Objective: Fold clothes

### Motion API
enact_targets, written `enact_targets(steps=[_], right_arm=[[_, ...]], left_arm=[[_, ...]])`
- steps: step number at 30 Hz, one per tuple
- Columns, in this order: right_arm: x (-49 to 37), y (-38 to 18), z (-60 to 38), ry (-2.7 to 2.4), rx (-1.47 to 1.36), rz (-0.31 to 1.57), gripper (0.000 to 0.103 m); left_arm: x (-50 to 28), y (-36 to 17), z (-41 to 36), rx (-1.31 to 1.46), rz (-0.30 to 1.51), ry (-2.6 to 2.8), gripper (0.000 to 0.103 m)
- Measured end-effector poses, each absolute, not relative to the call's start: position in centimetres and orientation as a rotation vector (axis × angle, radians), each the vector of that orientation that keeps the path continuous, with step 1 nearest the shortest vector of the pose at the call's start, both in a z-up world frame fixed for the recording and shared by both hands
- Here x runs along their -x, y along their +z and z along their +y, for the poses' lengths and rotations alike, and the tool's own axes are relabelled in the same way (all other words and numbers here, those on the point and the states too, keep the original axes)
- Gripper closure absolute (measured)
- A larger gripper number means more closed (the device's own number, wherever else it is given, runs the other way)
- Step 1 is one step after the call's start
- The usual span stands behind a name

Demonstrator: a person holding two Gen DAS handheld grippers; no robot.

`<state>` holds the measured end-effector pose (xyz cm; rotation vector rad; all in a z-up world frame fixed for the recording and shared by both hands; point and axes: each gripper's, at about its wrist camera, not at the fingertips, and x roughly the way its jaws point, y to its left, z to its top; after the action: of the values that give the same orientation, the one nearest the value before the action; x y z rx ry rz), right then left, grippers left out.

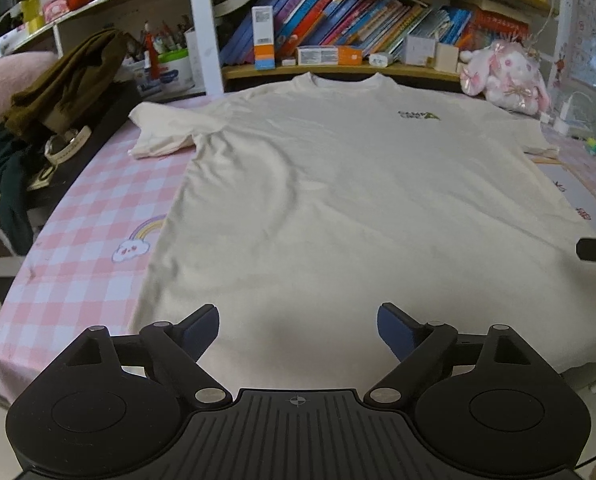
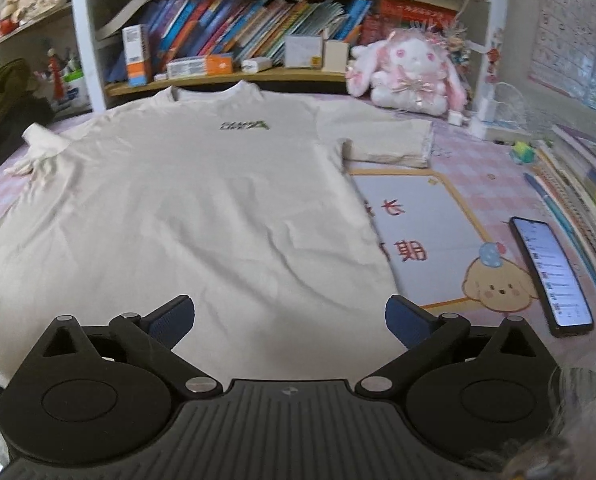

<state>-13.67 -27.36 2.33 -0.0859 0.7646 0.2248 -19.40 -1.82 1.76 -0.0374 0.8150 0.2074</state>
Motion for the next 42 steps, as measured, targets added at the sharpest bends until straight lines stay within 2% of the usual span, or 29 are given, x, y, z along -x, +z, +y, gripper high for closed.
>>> enact_targets(steps=[11, 21, 35, 39, 42], right_arm=[[12.9, 1.5, -28.1, 0.259, 0.080, 0.784, 0.000], [12.3, 1.3, -26.7, 0.204, 0.060, 0.798, 0.000], [12.1, 2.4, -19.5, 0.076, 0.019, 0.756, 0.000], [12.4, 2.5, -17.5, 0.048, 0.019, 0.749, 0.000], [12.8, 2.6, -16.1, 0.030, 0.030, 0.756, 0.000]], left_arm=[[18.2, 2.0, -2.8, 0.020, 0.820, 0.207, 0.014], [16.5, 1.5, -0.7, -0.009, 0.818, 0.138, 0.013], [12.4, 2.8, 8.1, -0.024, 0.763, 0.030, 0.013], [11.1, 3.2, 12.4, 0.075, 0.729, 0.046, 0.013], [9.5, 3.1, 16.4, 0.209, 0.719, 0.079, 0.020]])
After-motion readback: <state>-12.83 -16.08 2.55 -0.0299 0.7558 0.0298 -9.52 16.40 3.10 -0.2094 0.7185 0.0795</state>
